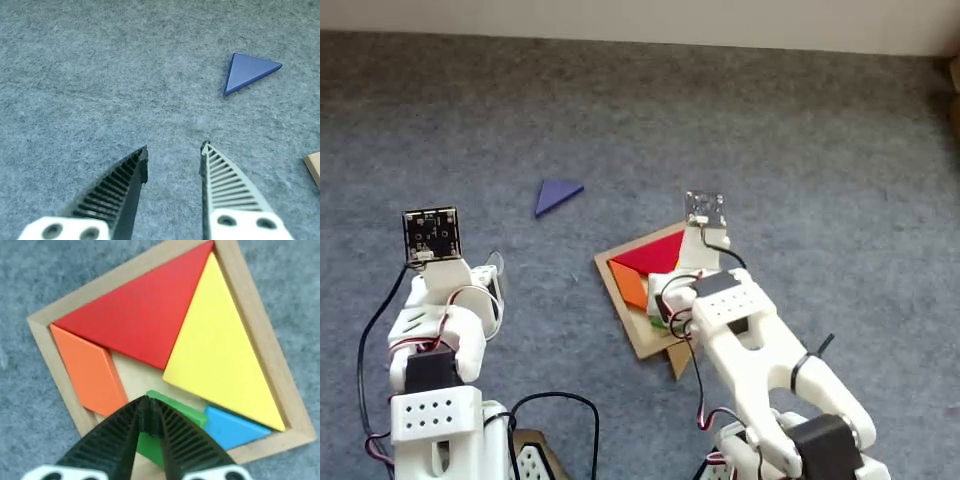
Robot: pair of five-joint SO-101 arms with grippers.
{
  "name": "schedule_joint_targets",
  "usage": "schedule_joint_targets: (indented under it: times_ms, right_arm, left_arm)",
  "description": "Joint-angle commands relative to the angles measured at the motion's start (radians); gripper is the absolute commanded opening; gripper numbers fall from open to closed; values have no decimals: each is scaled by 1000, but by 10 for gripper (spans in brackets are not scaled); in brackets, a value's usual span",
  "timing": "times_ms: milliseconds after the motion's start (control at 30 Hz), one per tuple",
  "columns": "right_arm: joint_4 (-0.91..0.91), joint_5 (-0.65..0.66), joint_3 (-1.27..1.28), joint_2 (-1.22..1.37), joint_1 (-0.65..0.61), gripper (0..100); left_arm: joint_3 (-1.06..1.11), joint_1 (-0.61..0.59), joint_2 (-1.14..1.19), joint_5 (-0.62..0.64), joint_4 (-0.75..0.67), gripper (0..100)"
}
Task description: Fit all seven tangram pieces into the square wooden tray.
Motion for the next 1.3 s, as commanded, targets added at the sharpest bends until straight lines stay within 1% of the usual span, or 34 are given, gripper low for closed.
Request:
schedule_joint_targets:
  times_ms: [0, 167, 300, 467, 600, 733, 867, 933, 1067, 1267]
  right_arm:
    - [-51, 14, -28, 44, 13, 18]
    - [-59, 14, -28, -1, 15, 18]
    - [-50, 14, -4, -174, 16, 18]
    - [-22, 14, 113, -335, 13, 18]
    - [-22, 14, 142, -309, 10, 19]
    - [-13, 23, 140, -208, 12, 19]
    - [19, 112, 111, -110, 44, 19]
    - [21, 133, 73, -99, 91, 19]
    - [21, 170, 41, -125, 179, 19]
    - [24, 180, 48, -278, 183, 19]
  left_arm:
    - [-8, -5, -15, -6, -15, 190]
    - [-8, -4, -15, -6, -15, 190]
    - [-8, -4, -15, -6, -15, 190]
    - [-8, -4, -15, -6, -15, 190]
    - [-8, -4, -15, -6, -15, 190]
    - [-8, -4, -15, -6, -15, 190]
    - [-8, -5, -15, -6, -15, 190]
    - [-8, -7, -15, -6, -15, 190]
    - [-8, -8, -15, -6, -15, 190]
    - [-8, -8, -15, -6, -15, 190]
